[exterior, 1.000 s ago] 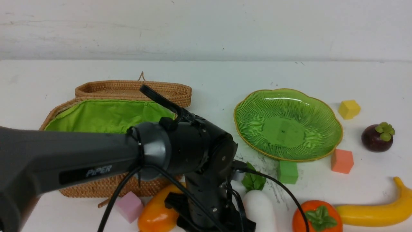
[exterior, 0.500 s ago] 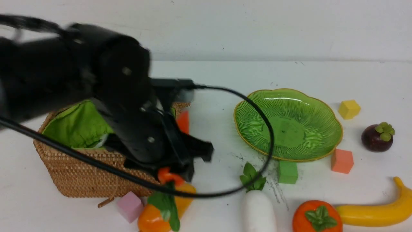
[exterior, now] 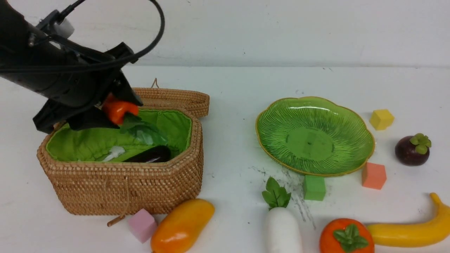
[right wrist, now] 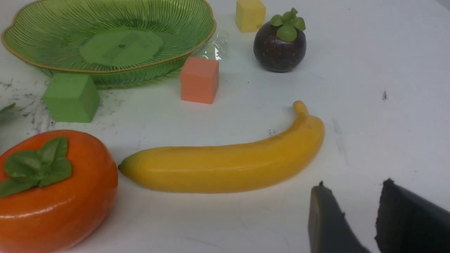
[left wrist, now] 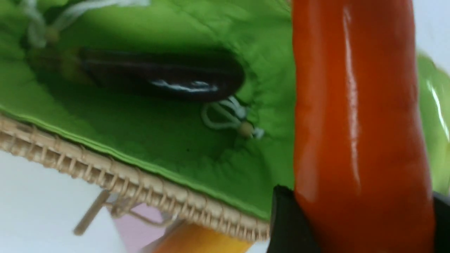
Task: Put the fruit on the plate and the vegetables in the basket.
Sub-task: Use the left arm to grab a carrot and put it into the left basket, then grab the mango with your left arm and place it on the right plate
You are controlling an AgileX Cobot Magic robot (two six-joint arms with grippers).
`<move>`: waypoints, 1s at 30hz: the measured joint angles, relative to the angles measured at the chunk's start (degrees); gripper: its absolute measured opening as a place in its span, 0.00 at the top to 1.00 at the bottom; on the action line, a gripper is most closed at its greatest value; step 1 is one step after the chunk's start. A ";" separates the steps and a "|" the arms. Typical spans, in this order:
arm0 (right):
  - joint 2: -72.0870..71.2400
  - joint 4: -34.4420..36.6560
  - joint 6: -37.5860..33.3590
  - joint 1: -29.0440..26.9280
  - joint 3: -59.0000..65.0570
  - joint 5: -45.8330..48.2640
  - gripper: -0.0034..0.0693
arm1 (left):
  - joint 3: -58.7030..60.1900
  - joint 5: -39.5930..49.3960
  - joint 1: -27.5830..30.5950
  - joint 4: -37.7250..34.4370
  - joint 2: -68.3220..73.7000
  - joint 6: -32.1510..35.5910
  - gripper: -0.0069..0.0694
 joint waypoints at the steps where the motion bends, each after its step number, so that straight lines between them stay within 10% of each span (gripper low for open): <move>1: 0.00 0.00 0.00 0.00 0.00 0.00 0.62 | 0.00 -0.38 0.00 0.12 0.61 -1.65 0.39; 15: 0.00 0.00 0.00 0.00 0.00 0.00 0.62 | 0.05 -4.41 0.00 3.37 6.75 -9.68 0.22; 30: 0.00 0.00 0.00 0.00 0.00 0.00 0.62 | 0.05 -0.41 0.00 -5.50 6.25 6.30 0.19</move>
